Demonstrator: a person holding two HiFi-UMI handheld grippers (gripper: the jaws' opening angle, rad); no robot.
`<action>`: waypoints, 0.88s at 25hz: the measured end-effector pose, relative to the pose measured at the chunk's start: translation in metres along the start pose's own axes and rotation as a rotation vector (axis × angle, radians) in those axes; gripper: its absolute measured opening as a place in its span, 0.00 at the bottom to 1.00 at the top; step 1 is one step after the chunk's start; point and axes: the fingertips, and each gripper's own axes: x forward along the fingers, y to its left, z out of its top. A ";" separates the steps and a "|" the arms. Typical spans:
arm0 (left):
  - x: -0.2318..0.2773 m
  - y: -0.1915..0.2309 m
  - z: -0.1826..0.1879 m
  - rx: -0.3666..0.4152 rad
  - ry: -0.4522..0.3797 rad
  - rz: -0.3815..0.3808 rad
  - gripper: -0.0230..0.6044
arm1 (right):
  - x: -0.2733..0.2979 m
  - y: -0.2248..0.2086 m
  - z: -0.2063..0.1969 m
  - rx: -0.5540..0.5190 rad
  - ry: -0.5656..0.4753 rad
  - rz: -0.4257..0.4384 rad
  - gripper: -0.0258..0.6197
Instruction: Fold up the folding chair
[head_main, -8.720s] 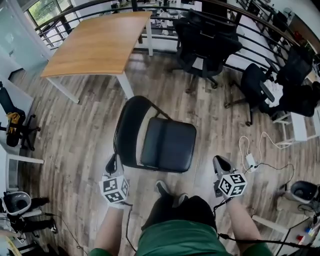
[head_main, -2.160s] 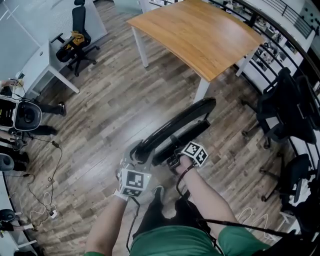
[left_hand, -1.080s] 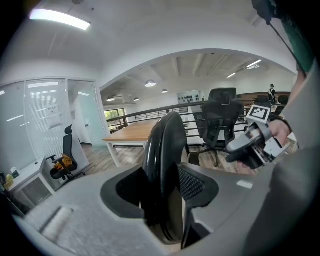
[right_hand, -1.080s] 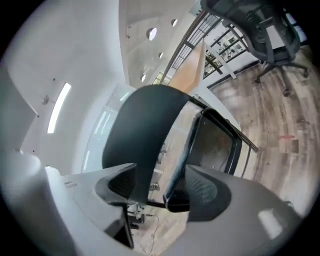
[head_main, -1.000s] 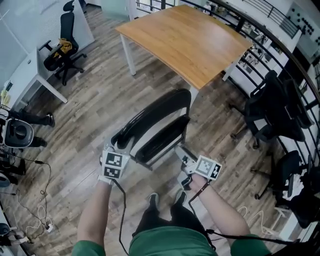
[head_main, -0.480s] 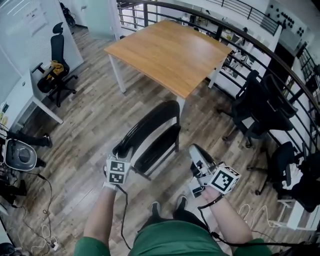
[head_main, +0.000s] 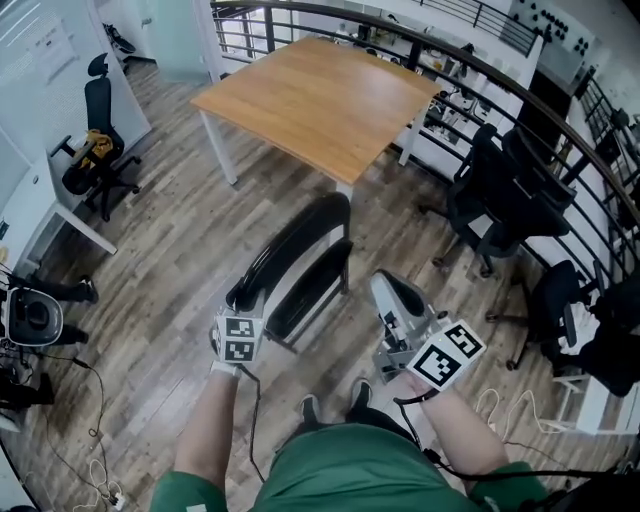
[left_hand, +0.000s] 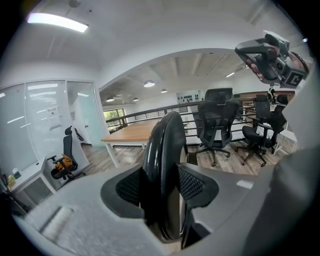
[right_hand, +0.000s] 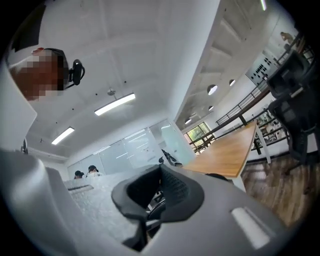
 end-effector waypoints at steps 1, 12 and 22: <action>-0.001 -0.003 0.001 0.002 0.000 0.000 0.35 | -0.003 0.002 0.003 -0.022 -0.003 0.000 0.05; -0.002 -0.003 0.002 0.014 0.005 0.006 0.35 | -0.009 0.030 0.011 -0.309 0.009 -0.011 0.05; -0.003 -0.012 0.003 0.014 0.004 0.005 0.35 | -0.007 0.026 0.006 -0.336 0.016 -0.007 0.05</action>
